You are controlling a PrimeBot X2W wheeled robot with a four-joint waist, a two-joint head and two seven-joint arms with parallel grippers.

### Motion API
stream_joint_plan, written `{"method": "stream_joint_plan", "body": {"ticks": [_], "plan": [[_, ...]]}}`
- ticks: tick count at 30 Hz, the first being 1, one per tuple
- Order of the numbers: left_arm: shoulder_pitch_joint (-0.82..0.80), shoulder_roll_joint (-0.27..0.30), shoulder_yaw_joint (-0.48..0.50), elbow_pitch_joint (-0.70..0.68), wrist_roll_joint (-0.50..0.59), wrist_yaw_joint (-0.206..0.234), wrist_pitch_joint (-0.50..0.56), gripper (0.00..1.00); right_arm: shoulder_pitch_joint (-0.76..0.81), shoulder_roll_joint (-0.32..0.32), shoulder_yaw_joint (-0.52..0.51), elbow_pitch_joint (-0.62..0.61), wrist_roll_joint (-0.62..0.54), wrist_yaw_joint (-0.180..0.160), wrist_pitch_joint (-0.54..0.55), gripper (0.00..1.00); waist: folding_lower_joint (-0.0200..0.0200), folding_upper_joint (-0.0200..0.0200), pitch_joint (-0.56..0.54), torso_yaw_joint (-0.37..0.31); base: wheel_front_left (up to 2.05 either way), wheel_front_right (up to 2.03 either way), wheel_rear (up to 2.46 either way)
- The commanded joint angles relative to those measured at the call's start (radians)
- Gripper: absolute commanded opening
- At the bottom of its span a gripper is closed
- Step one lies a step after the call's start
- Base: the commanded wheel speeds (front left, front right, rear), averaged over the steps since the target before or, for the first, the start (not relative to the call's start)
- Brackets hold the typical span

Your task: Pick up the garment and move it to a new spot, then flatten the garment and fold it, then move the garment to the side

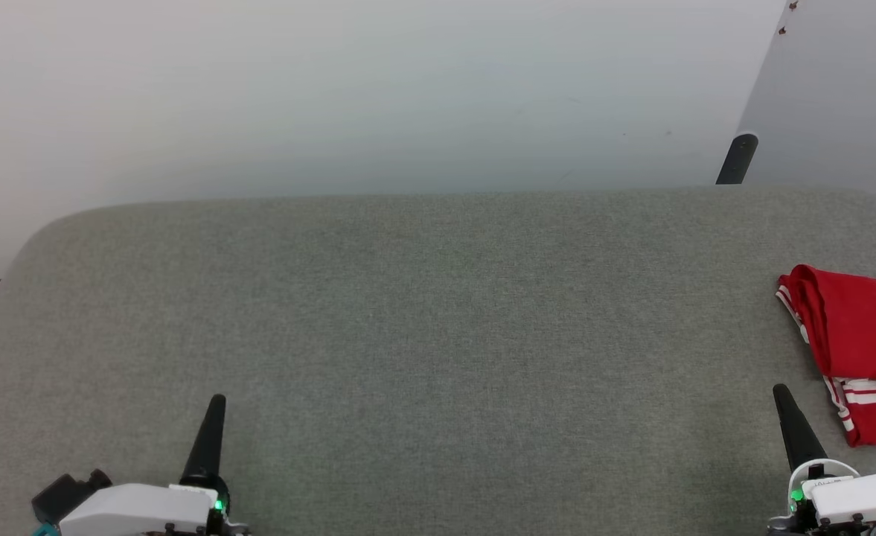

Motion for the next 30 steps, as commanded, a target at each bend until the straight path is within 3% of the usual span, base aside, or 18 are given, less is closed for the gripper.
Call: {"method": "stream_joint_plan", "body": {"ticks": [1, 30], "plan": [[-0.015, -0.001, 0.004, -0.004, -0.026, -0.002, 0.006, 0.00, -0.018, 0.003, -0.006, -0.002, 0.027, 0.000, 0.007, 0.00, 0.0000, 0.0000, 0.001, 0.000, 0.00, 0.00, 0.00], [-0.050, -0.034, 0.013, 0.003, -0.243, -0.003, 0.071, 0.00, -0.059, 0.029, -0.014, 0.018, 0.268, 0.000, 0.053, 0.00, 0.0000, 0.0000, 0.019, -0.003, 0.00, 0.00, 0.00]]}}
